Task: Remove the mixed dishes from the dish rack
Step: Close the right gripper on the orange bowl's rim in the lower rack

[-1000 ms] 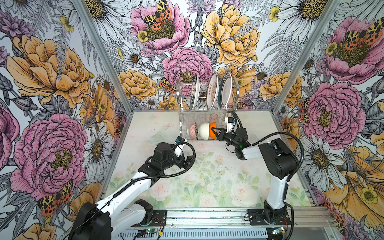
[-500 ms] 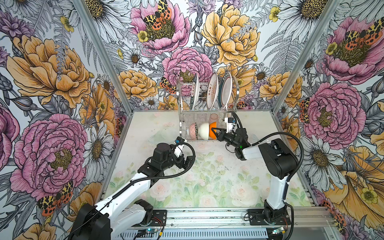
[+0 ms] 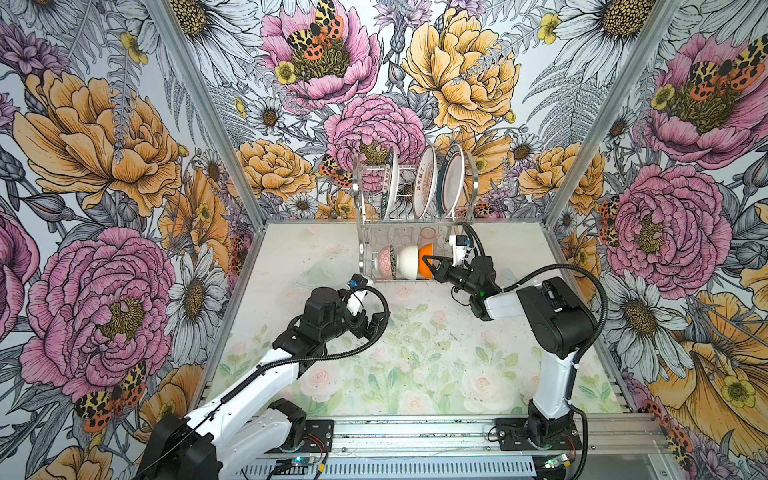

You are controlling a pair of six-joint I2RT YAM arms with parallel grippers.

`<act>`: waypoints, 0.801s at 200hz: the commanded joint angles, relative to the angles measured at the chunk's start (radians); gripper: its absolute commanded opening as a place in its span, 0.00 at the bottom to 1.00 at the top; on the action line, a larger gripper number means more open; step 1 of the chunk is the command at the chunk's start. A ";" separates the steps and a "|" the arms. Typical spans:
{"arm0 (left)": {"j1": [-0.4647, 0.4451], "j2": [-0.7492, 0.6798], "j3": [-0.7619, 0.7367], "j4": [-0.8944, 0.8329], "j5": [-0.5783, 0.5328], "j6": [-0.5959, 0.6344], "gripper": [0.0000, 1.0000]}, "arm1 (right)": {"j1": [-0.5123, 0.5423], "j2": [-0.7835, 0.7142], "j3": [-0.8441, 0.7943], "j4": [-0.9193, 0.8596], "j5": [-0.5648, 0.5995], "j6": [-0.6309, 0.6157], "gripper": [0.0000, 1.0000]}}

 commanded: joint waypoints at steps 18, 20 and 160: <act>-0.004 -0.014 -0.023 -0.002 0.004 -0.015 0.99 | 0.000 -0.035 0.036 0.156 -0.019 -0.030 0.03; -0.005 -0.013 -0.023 -0.002 0.003 -0.014 0.99 | 0.000 -0.035 0.036 0.157 -0.019 -0.030 0.03; -0.005 -0.001 -0.020 0.010 0.002 -0.017 0.99 | 0.000 -0.032 0.042 0.167 -0.039 -0.024 0.02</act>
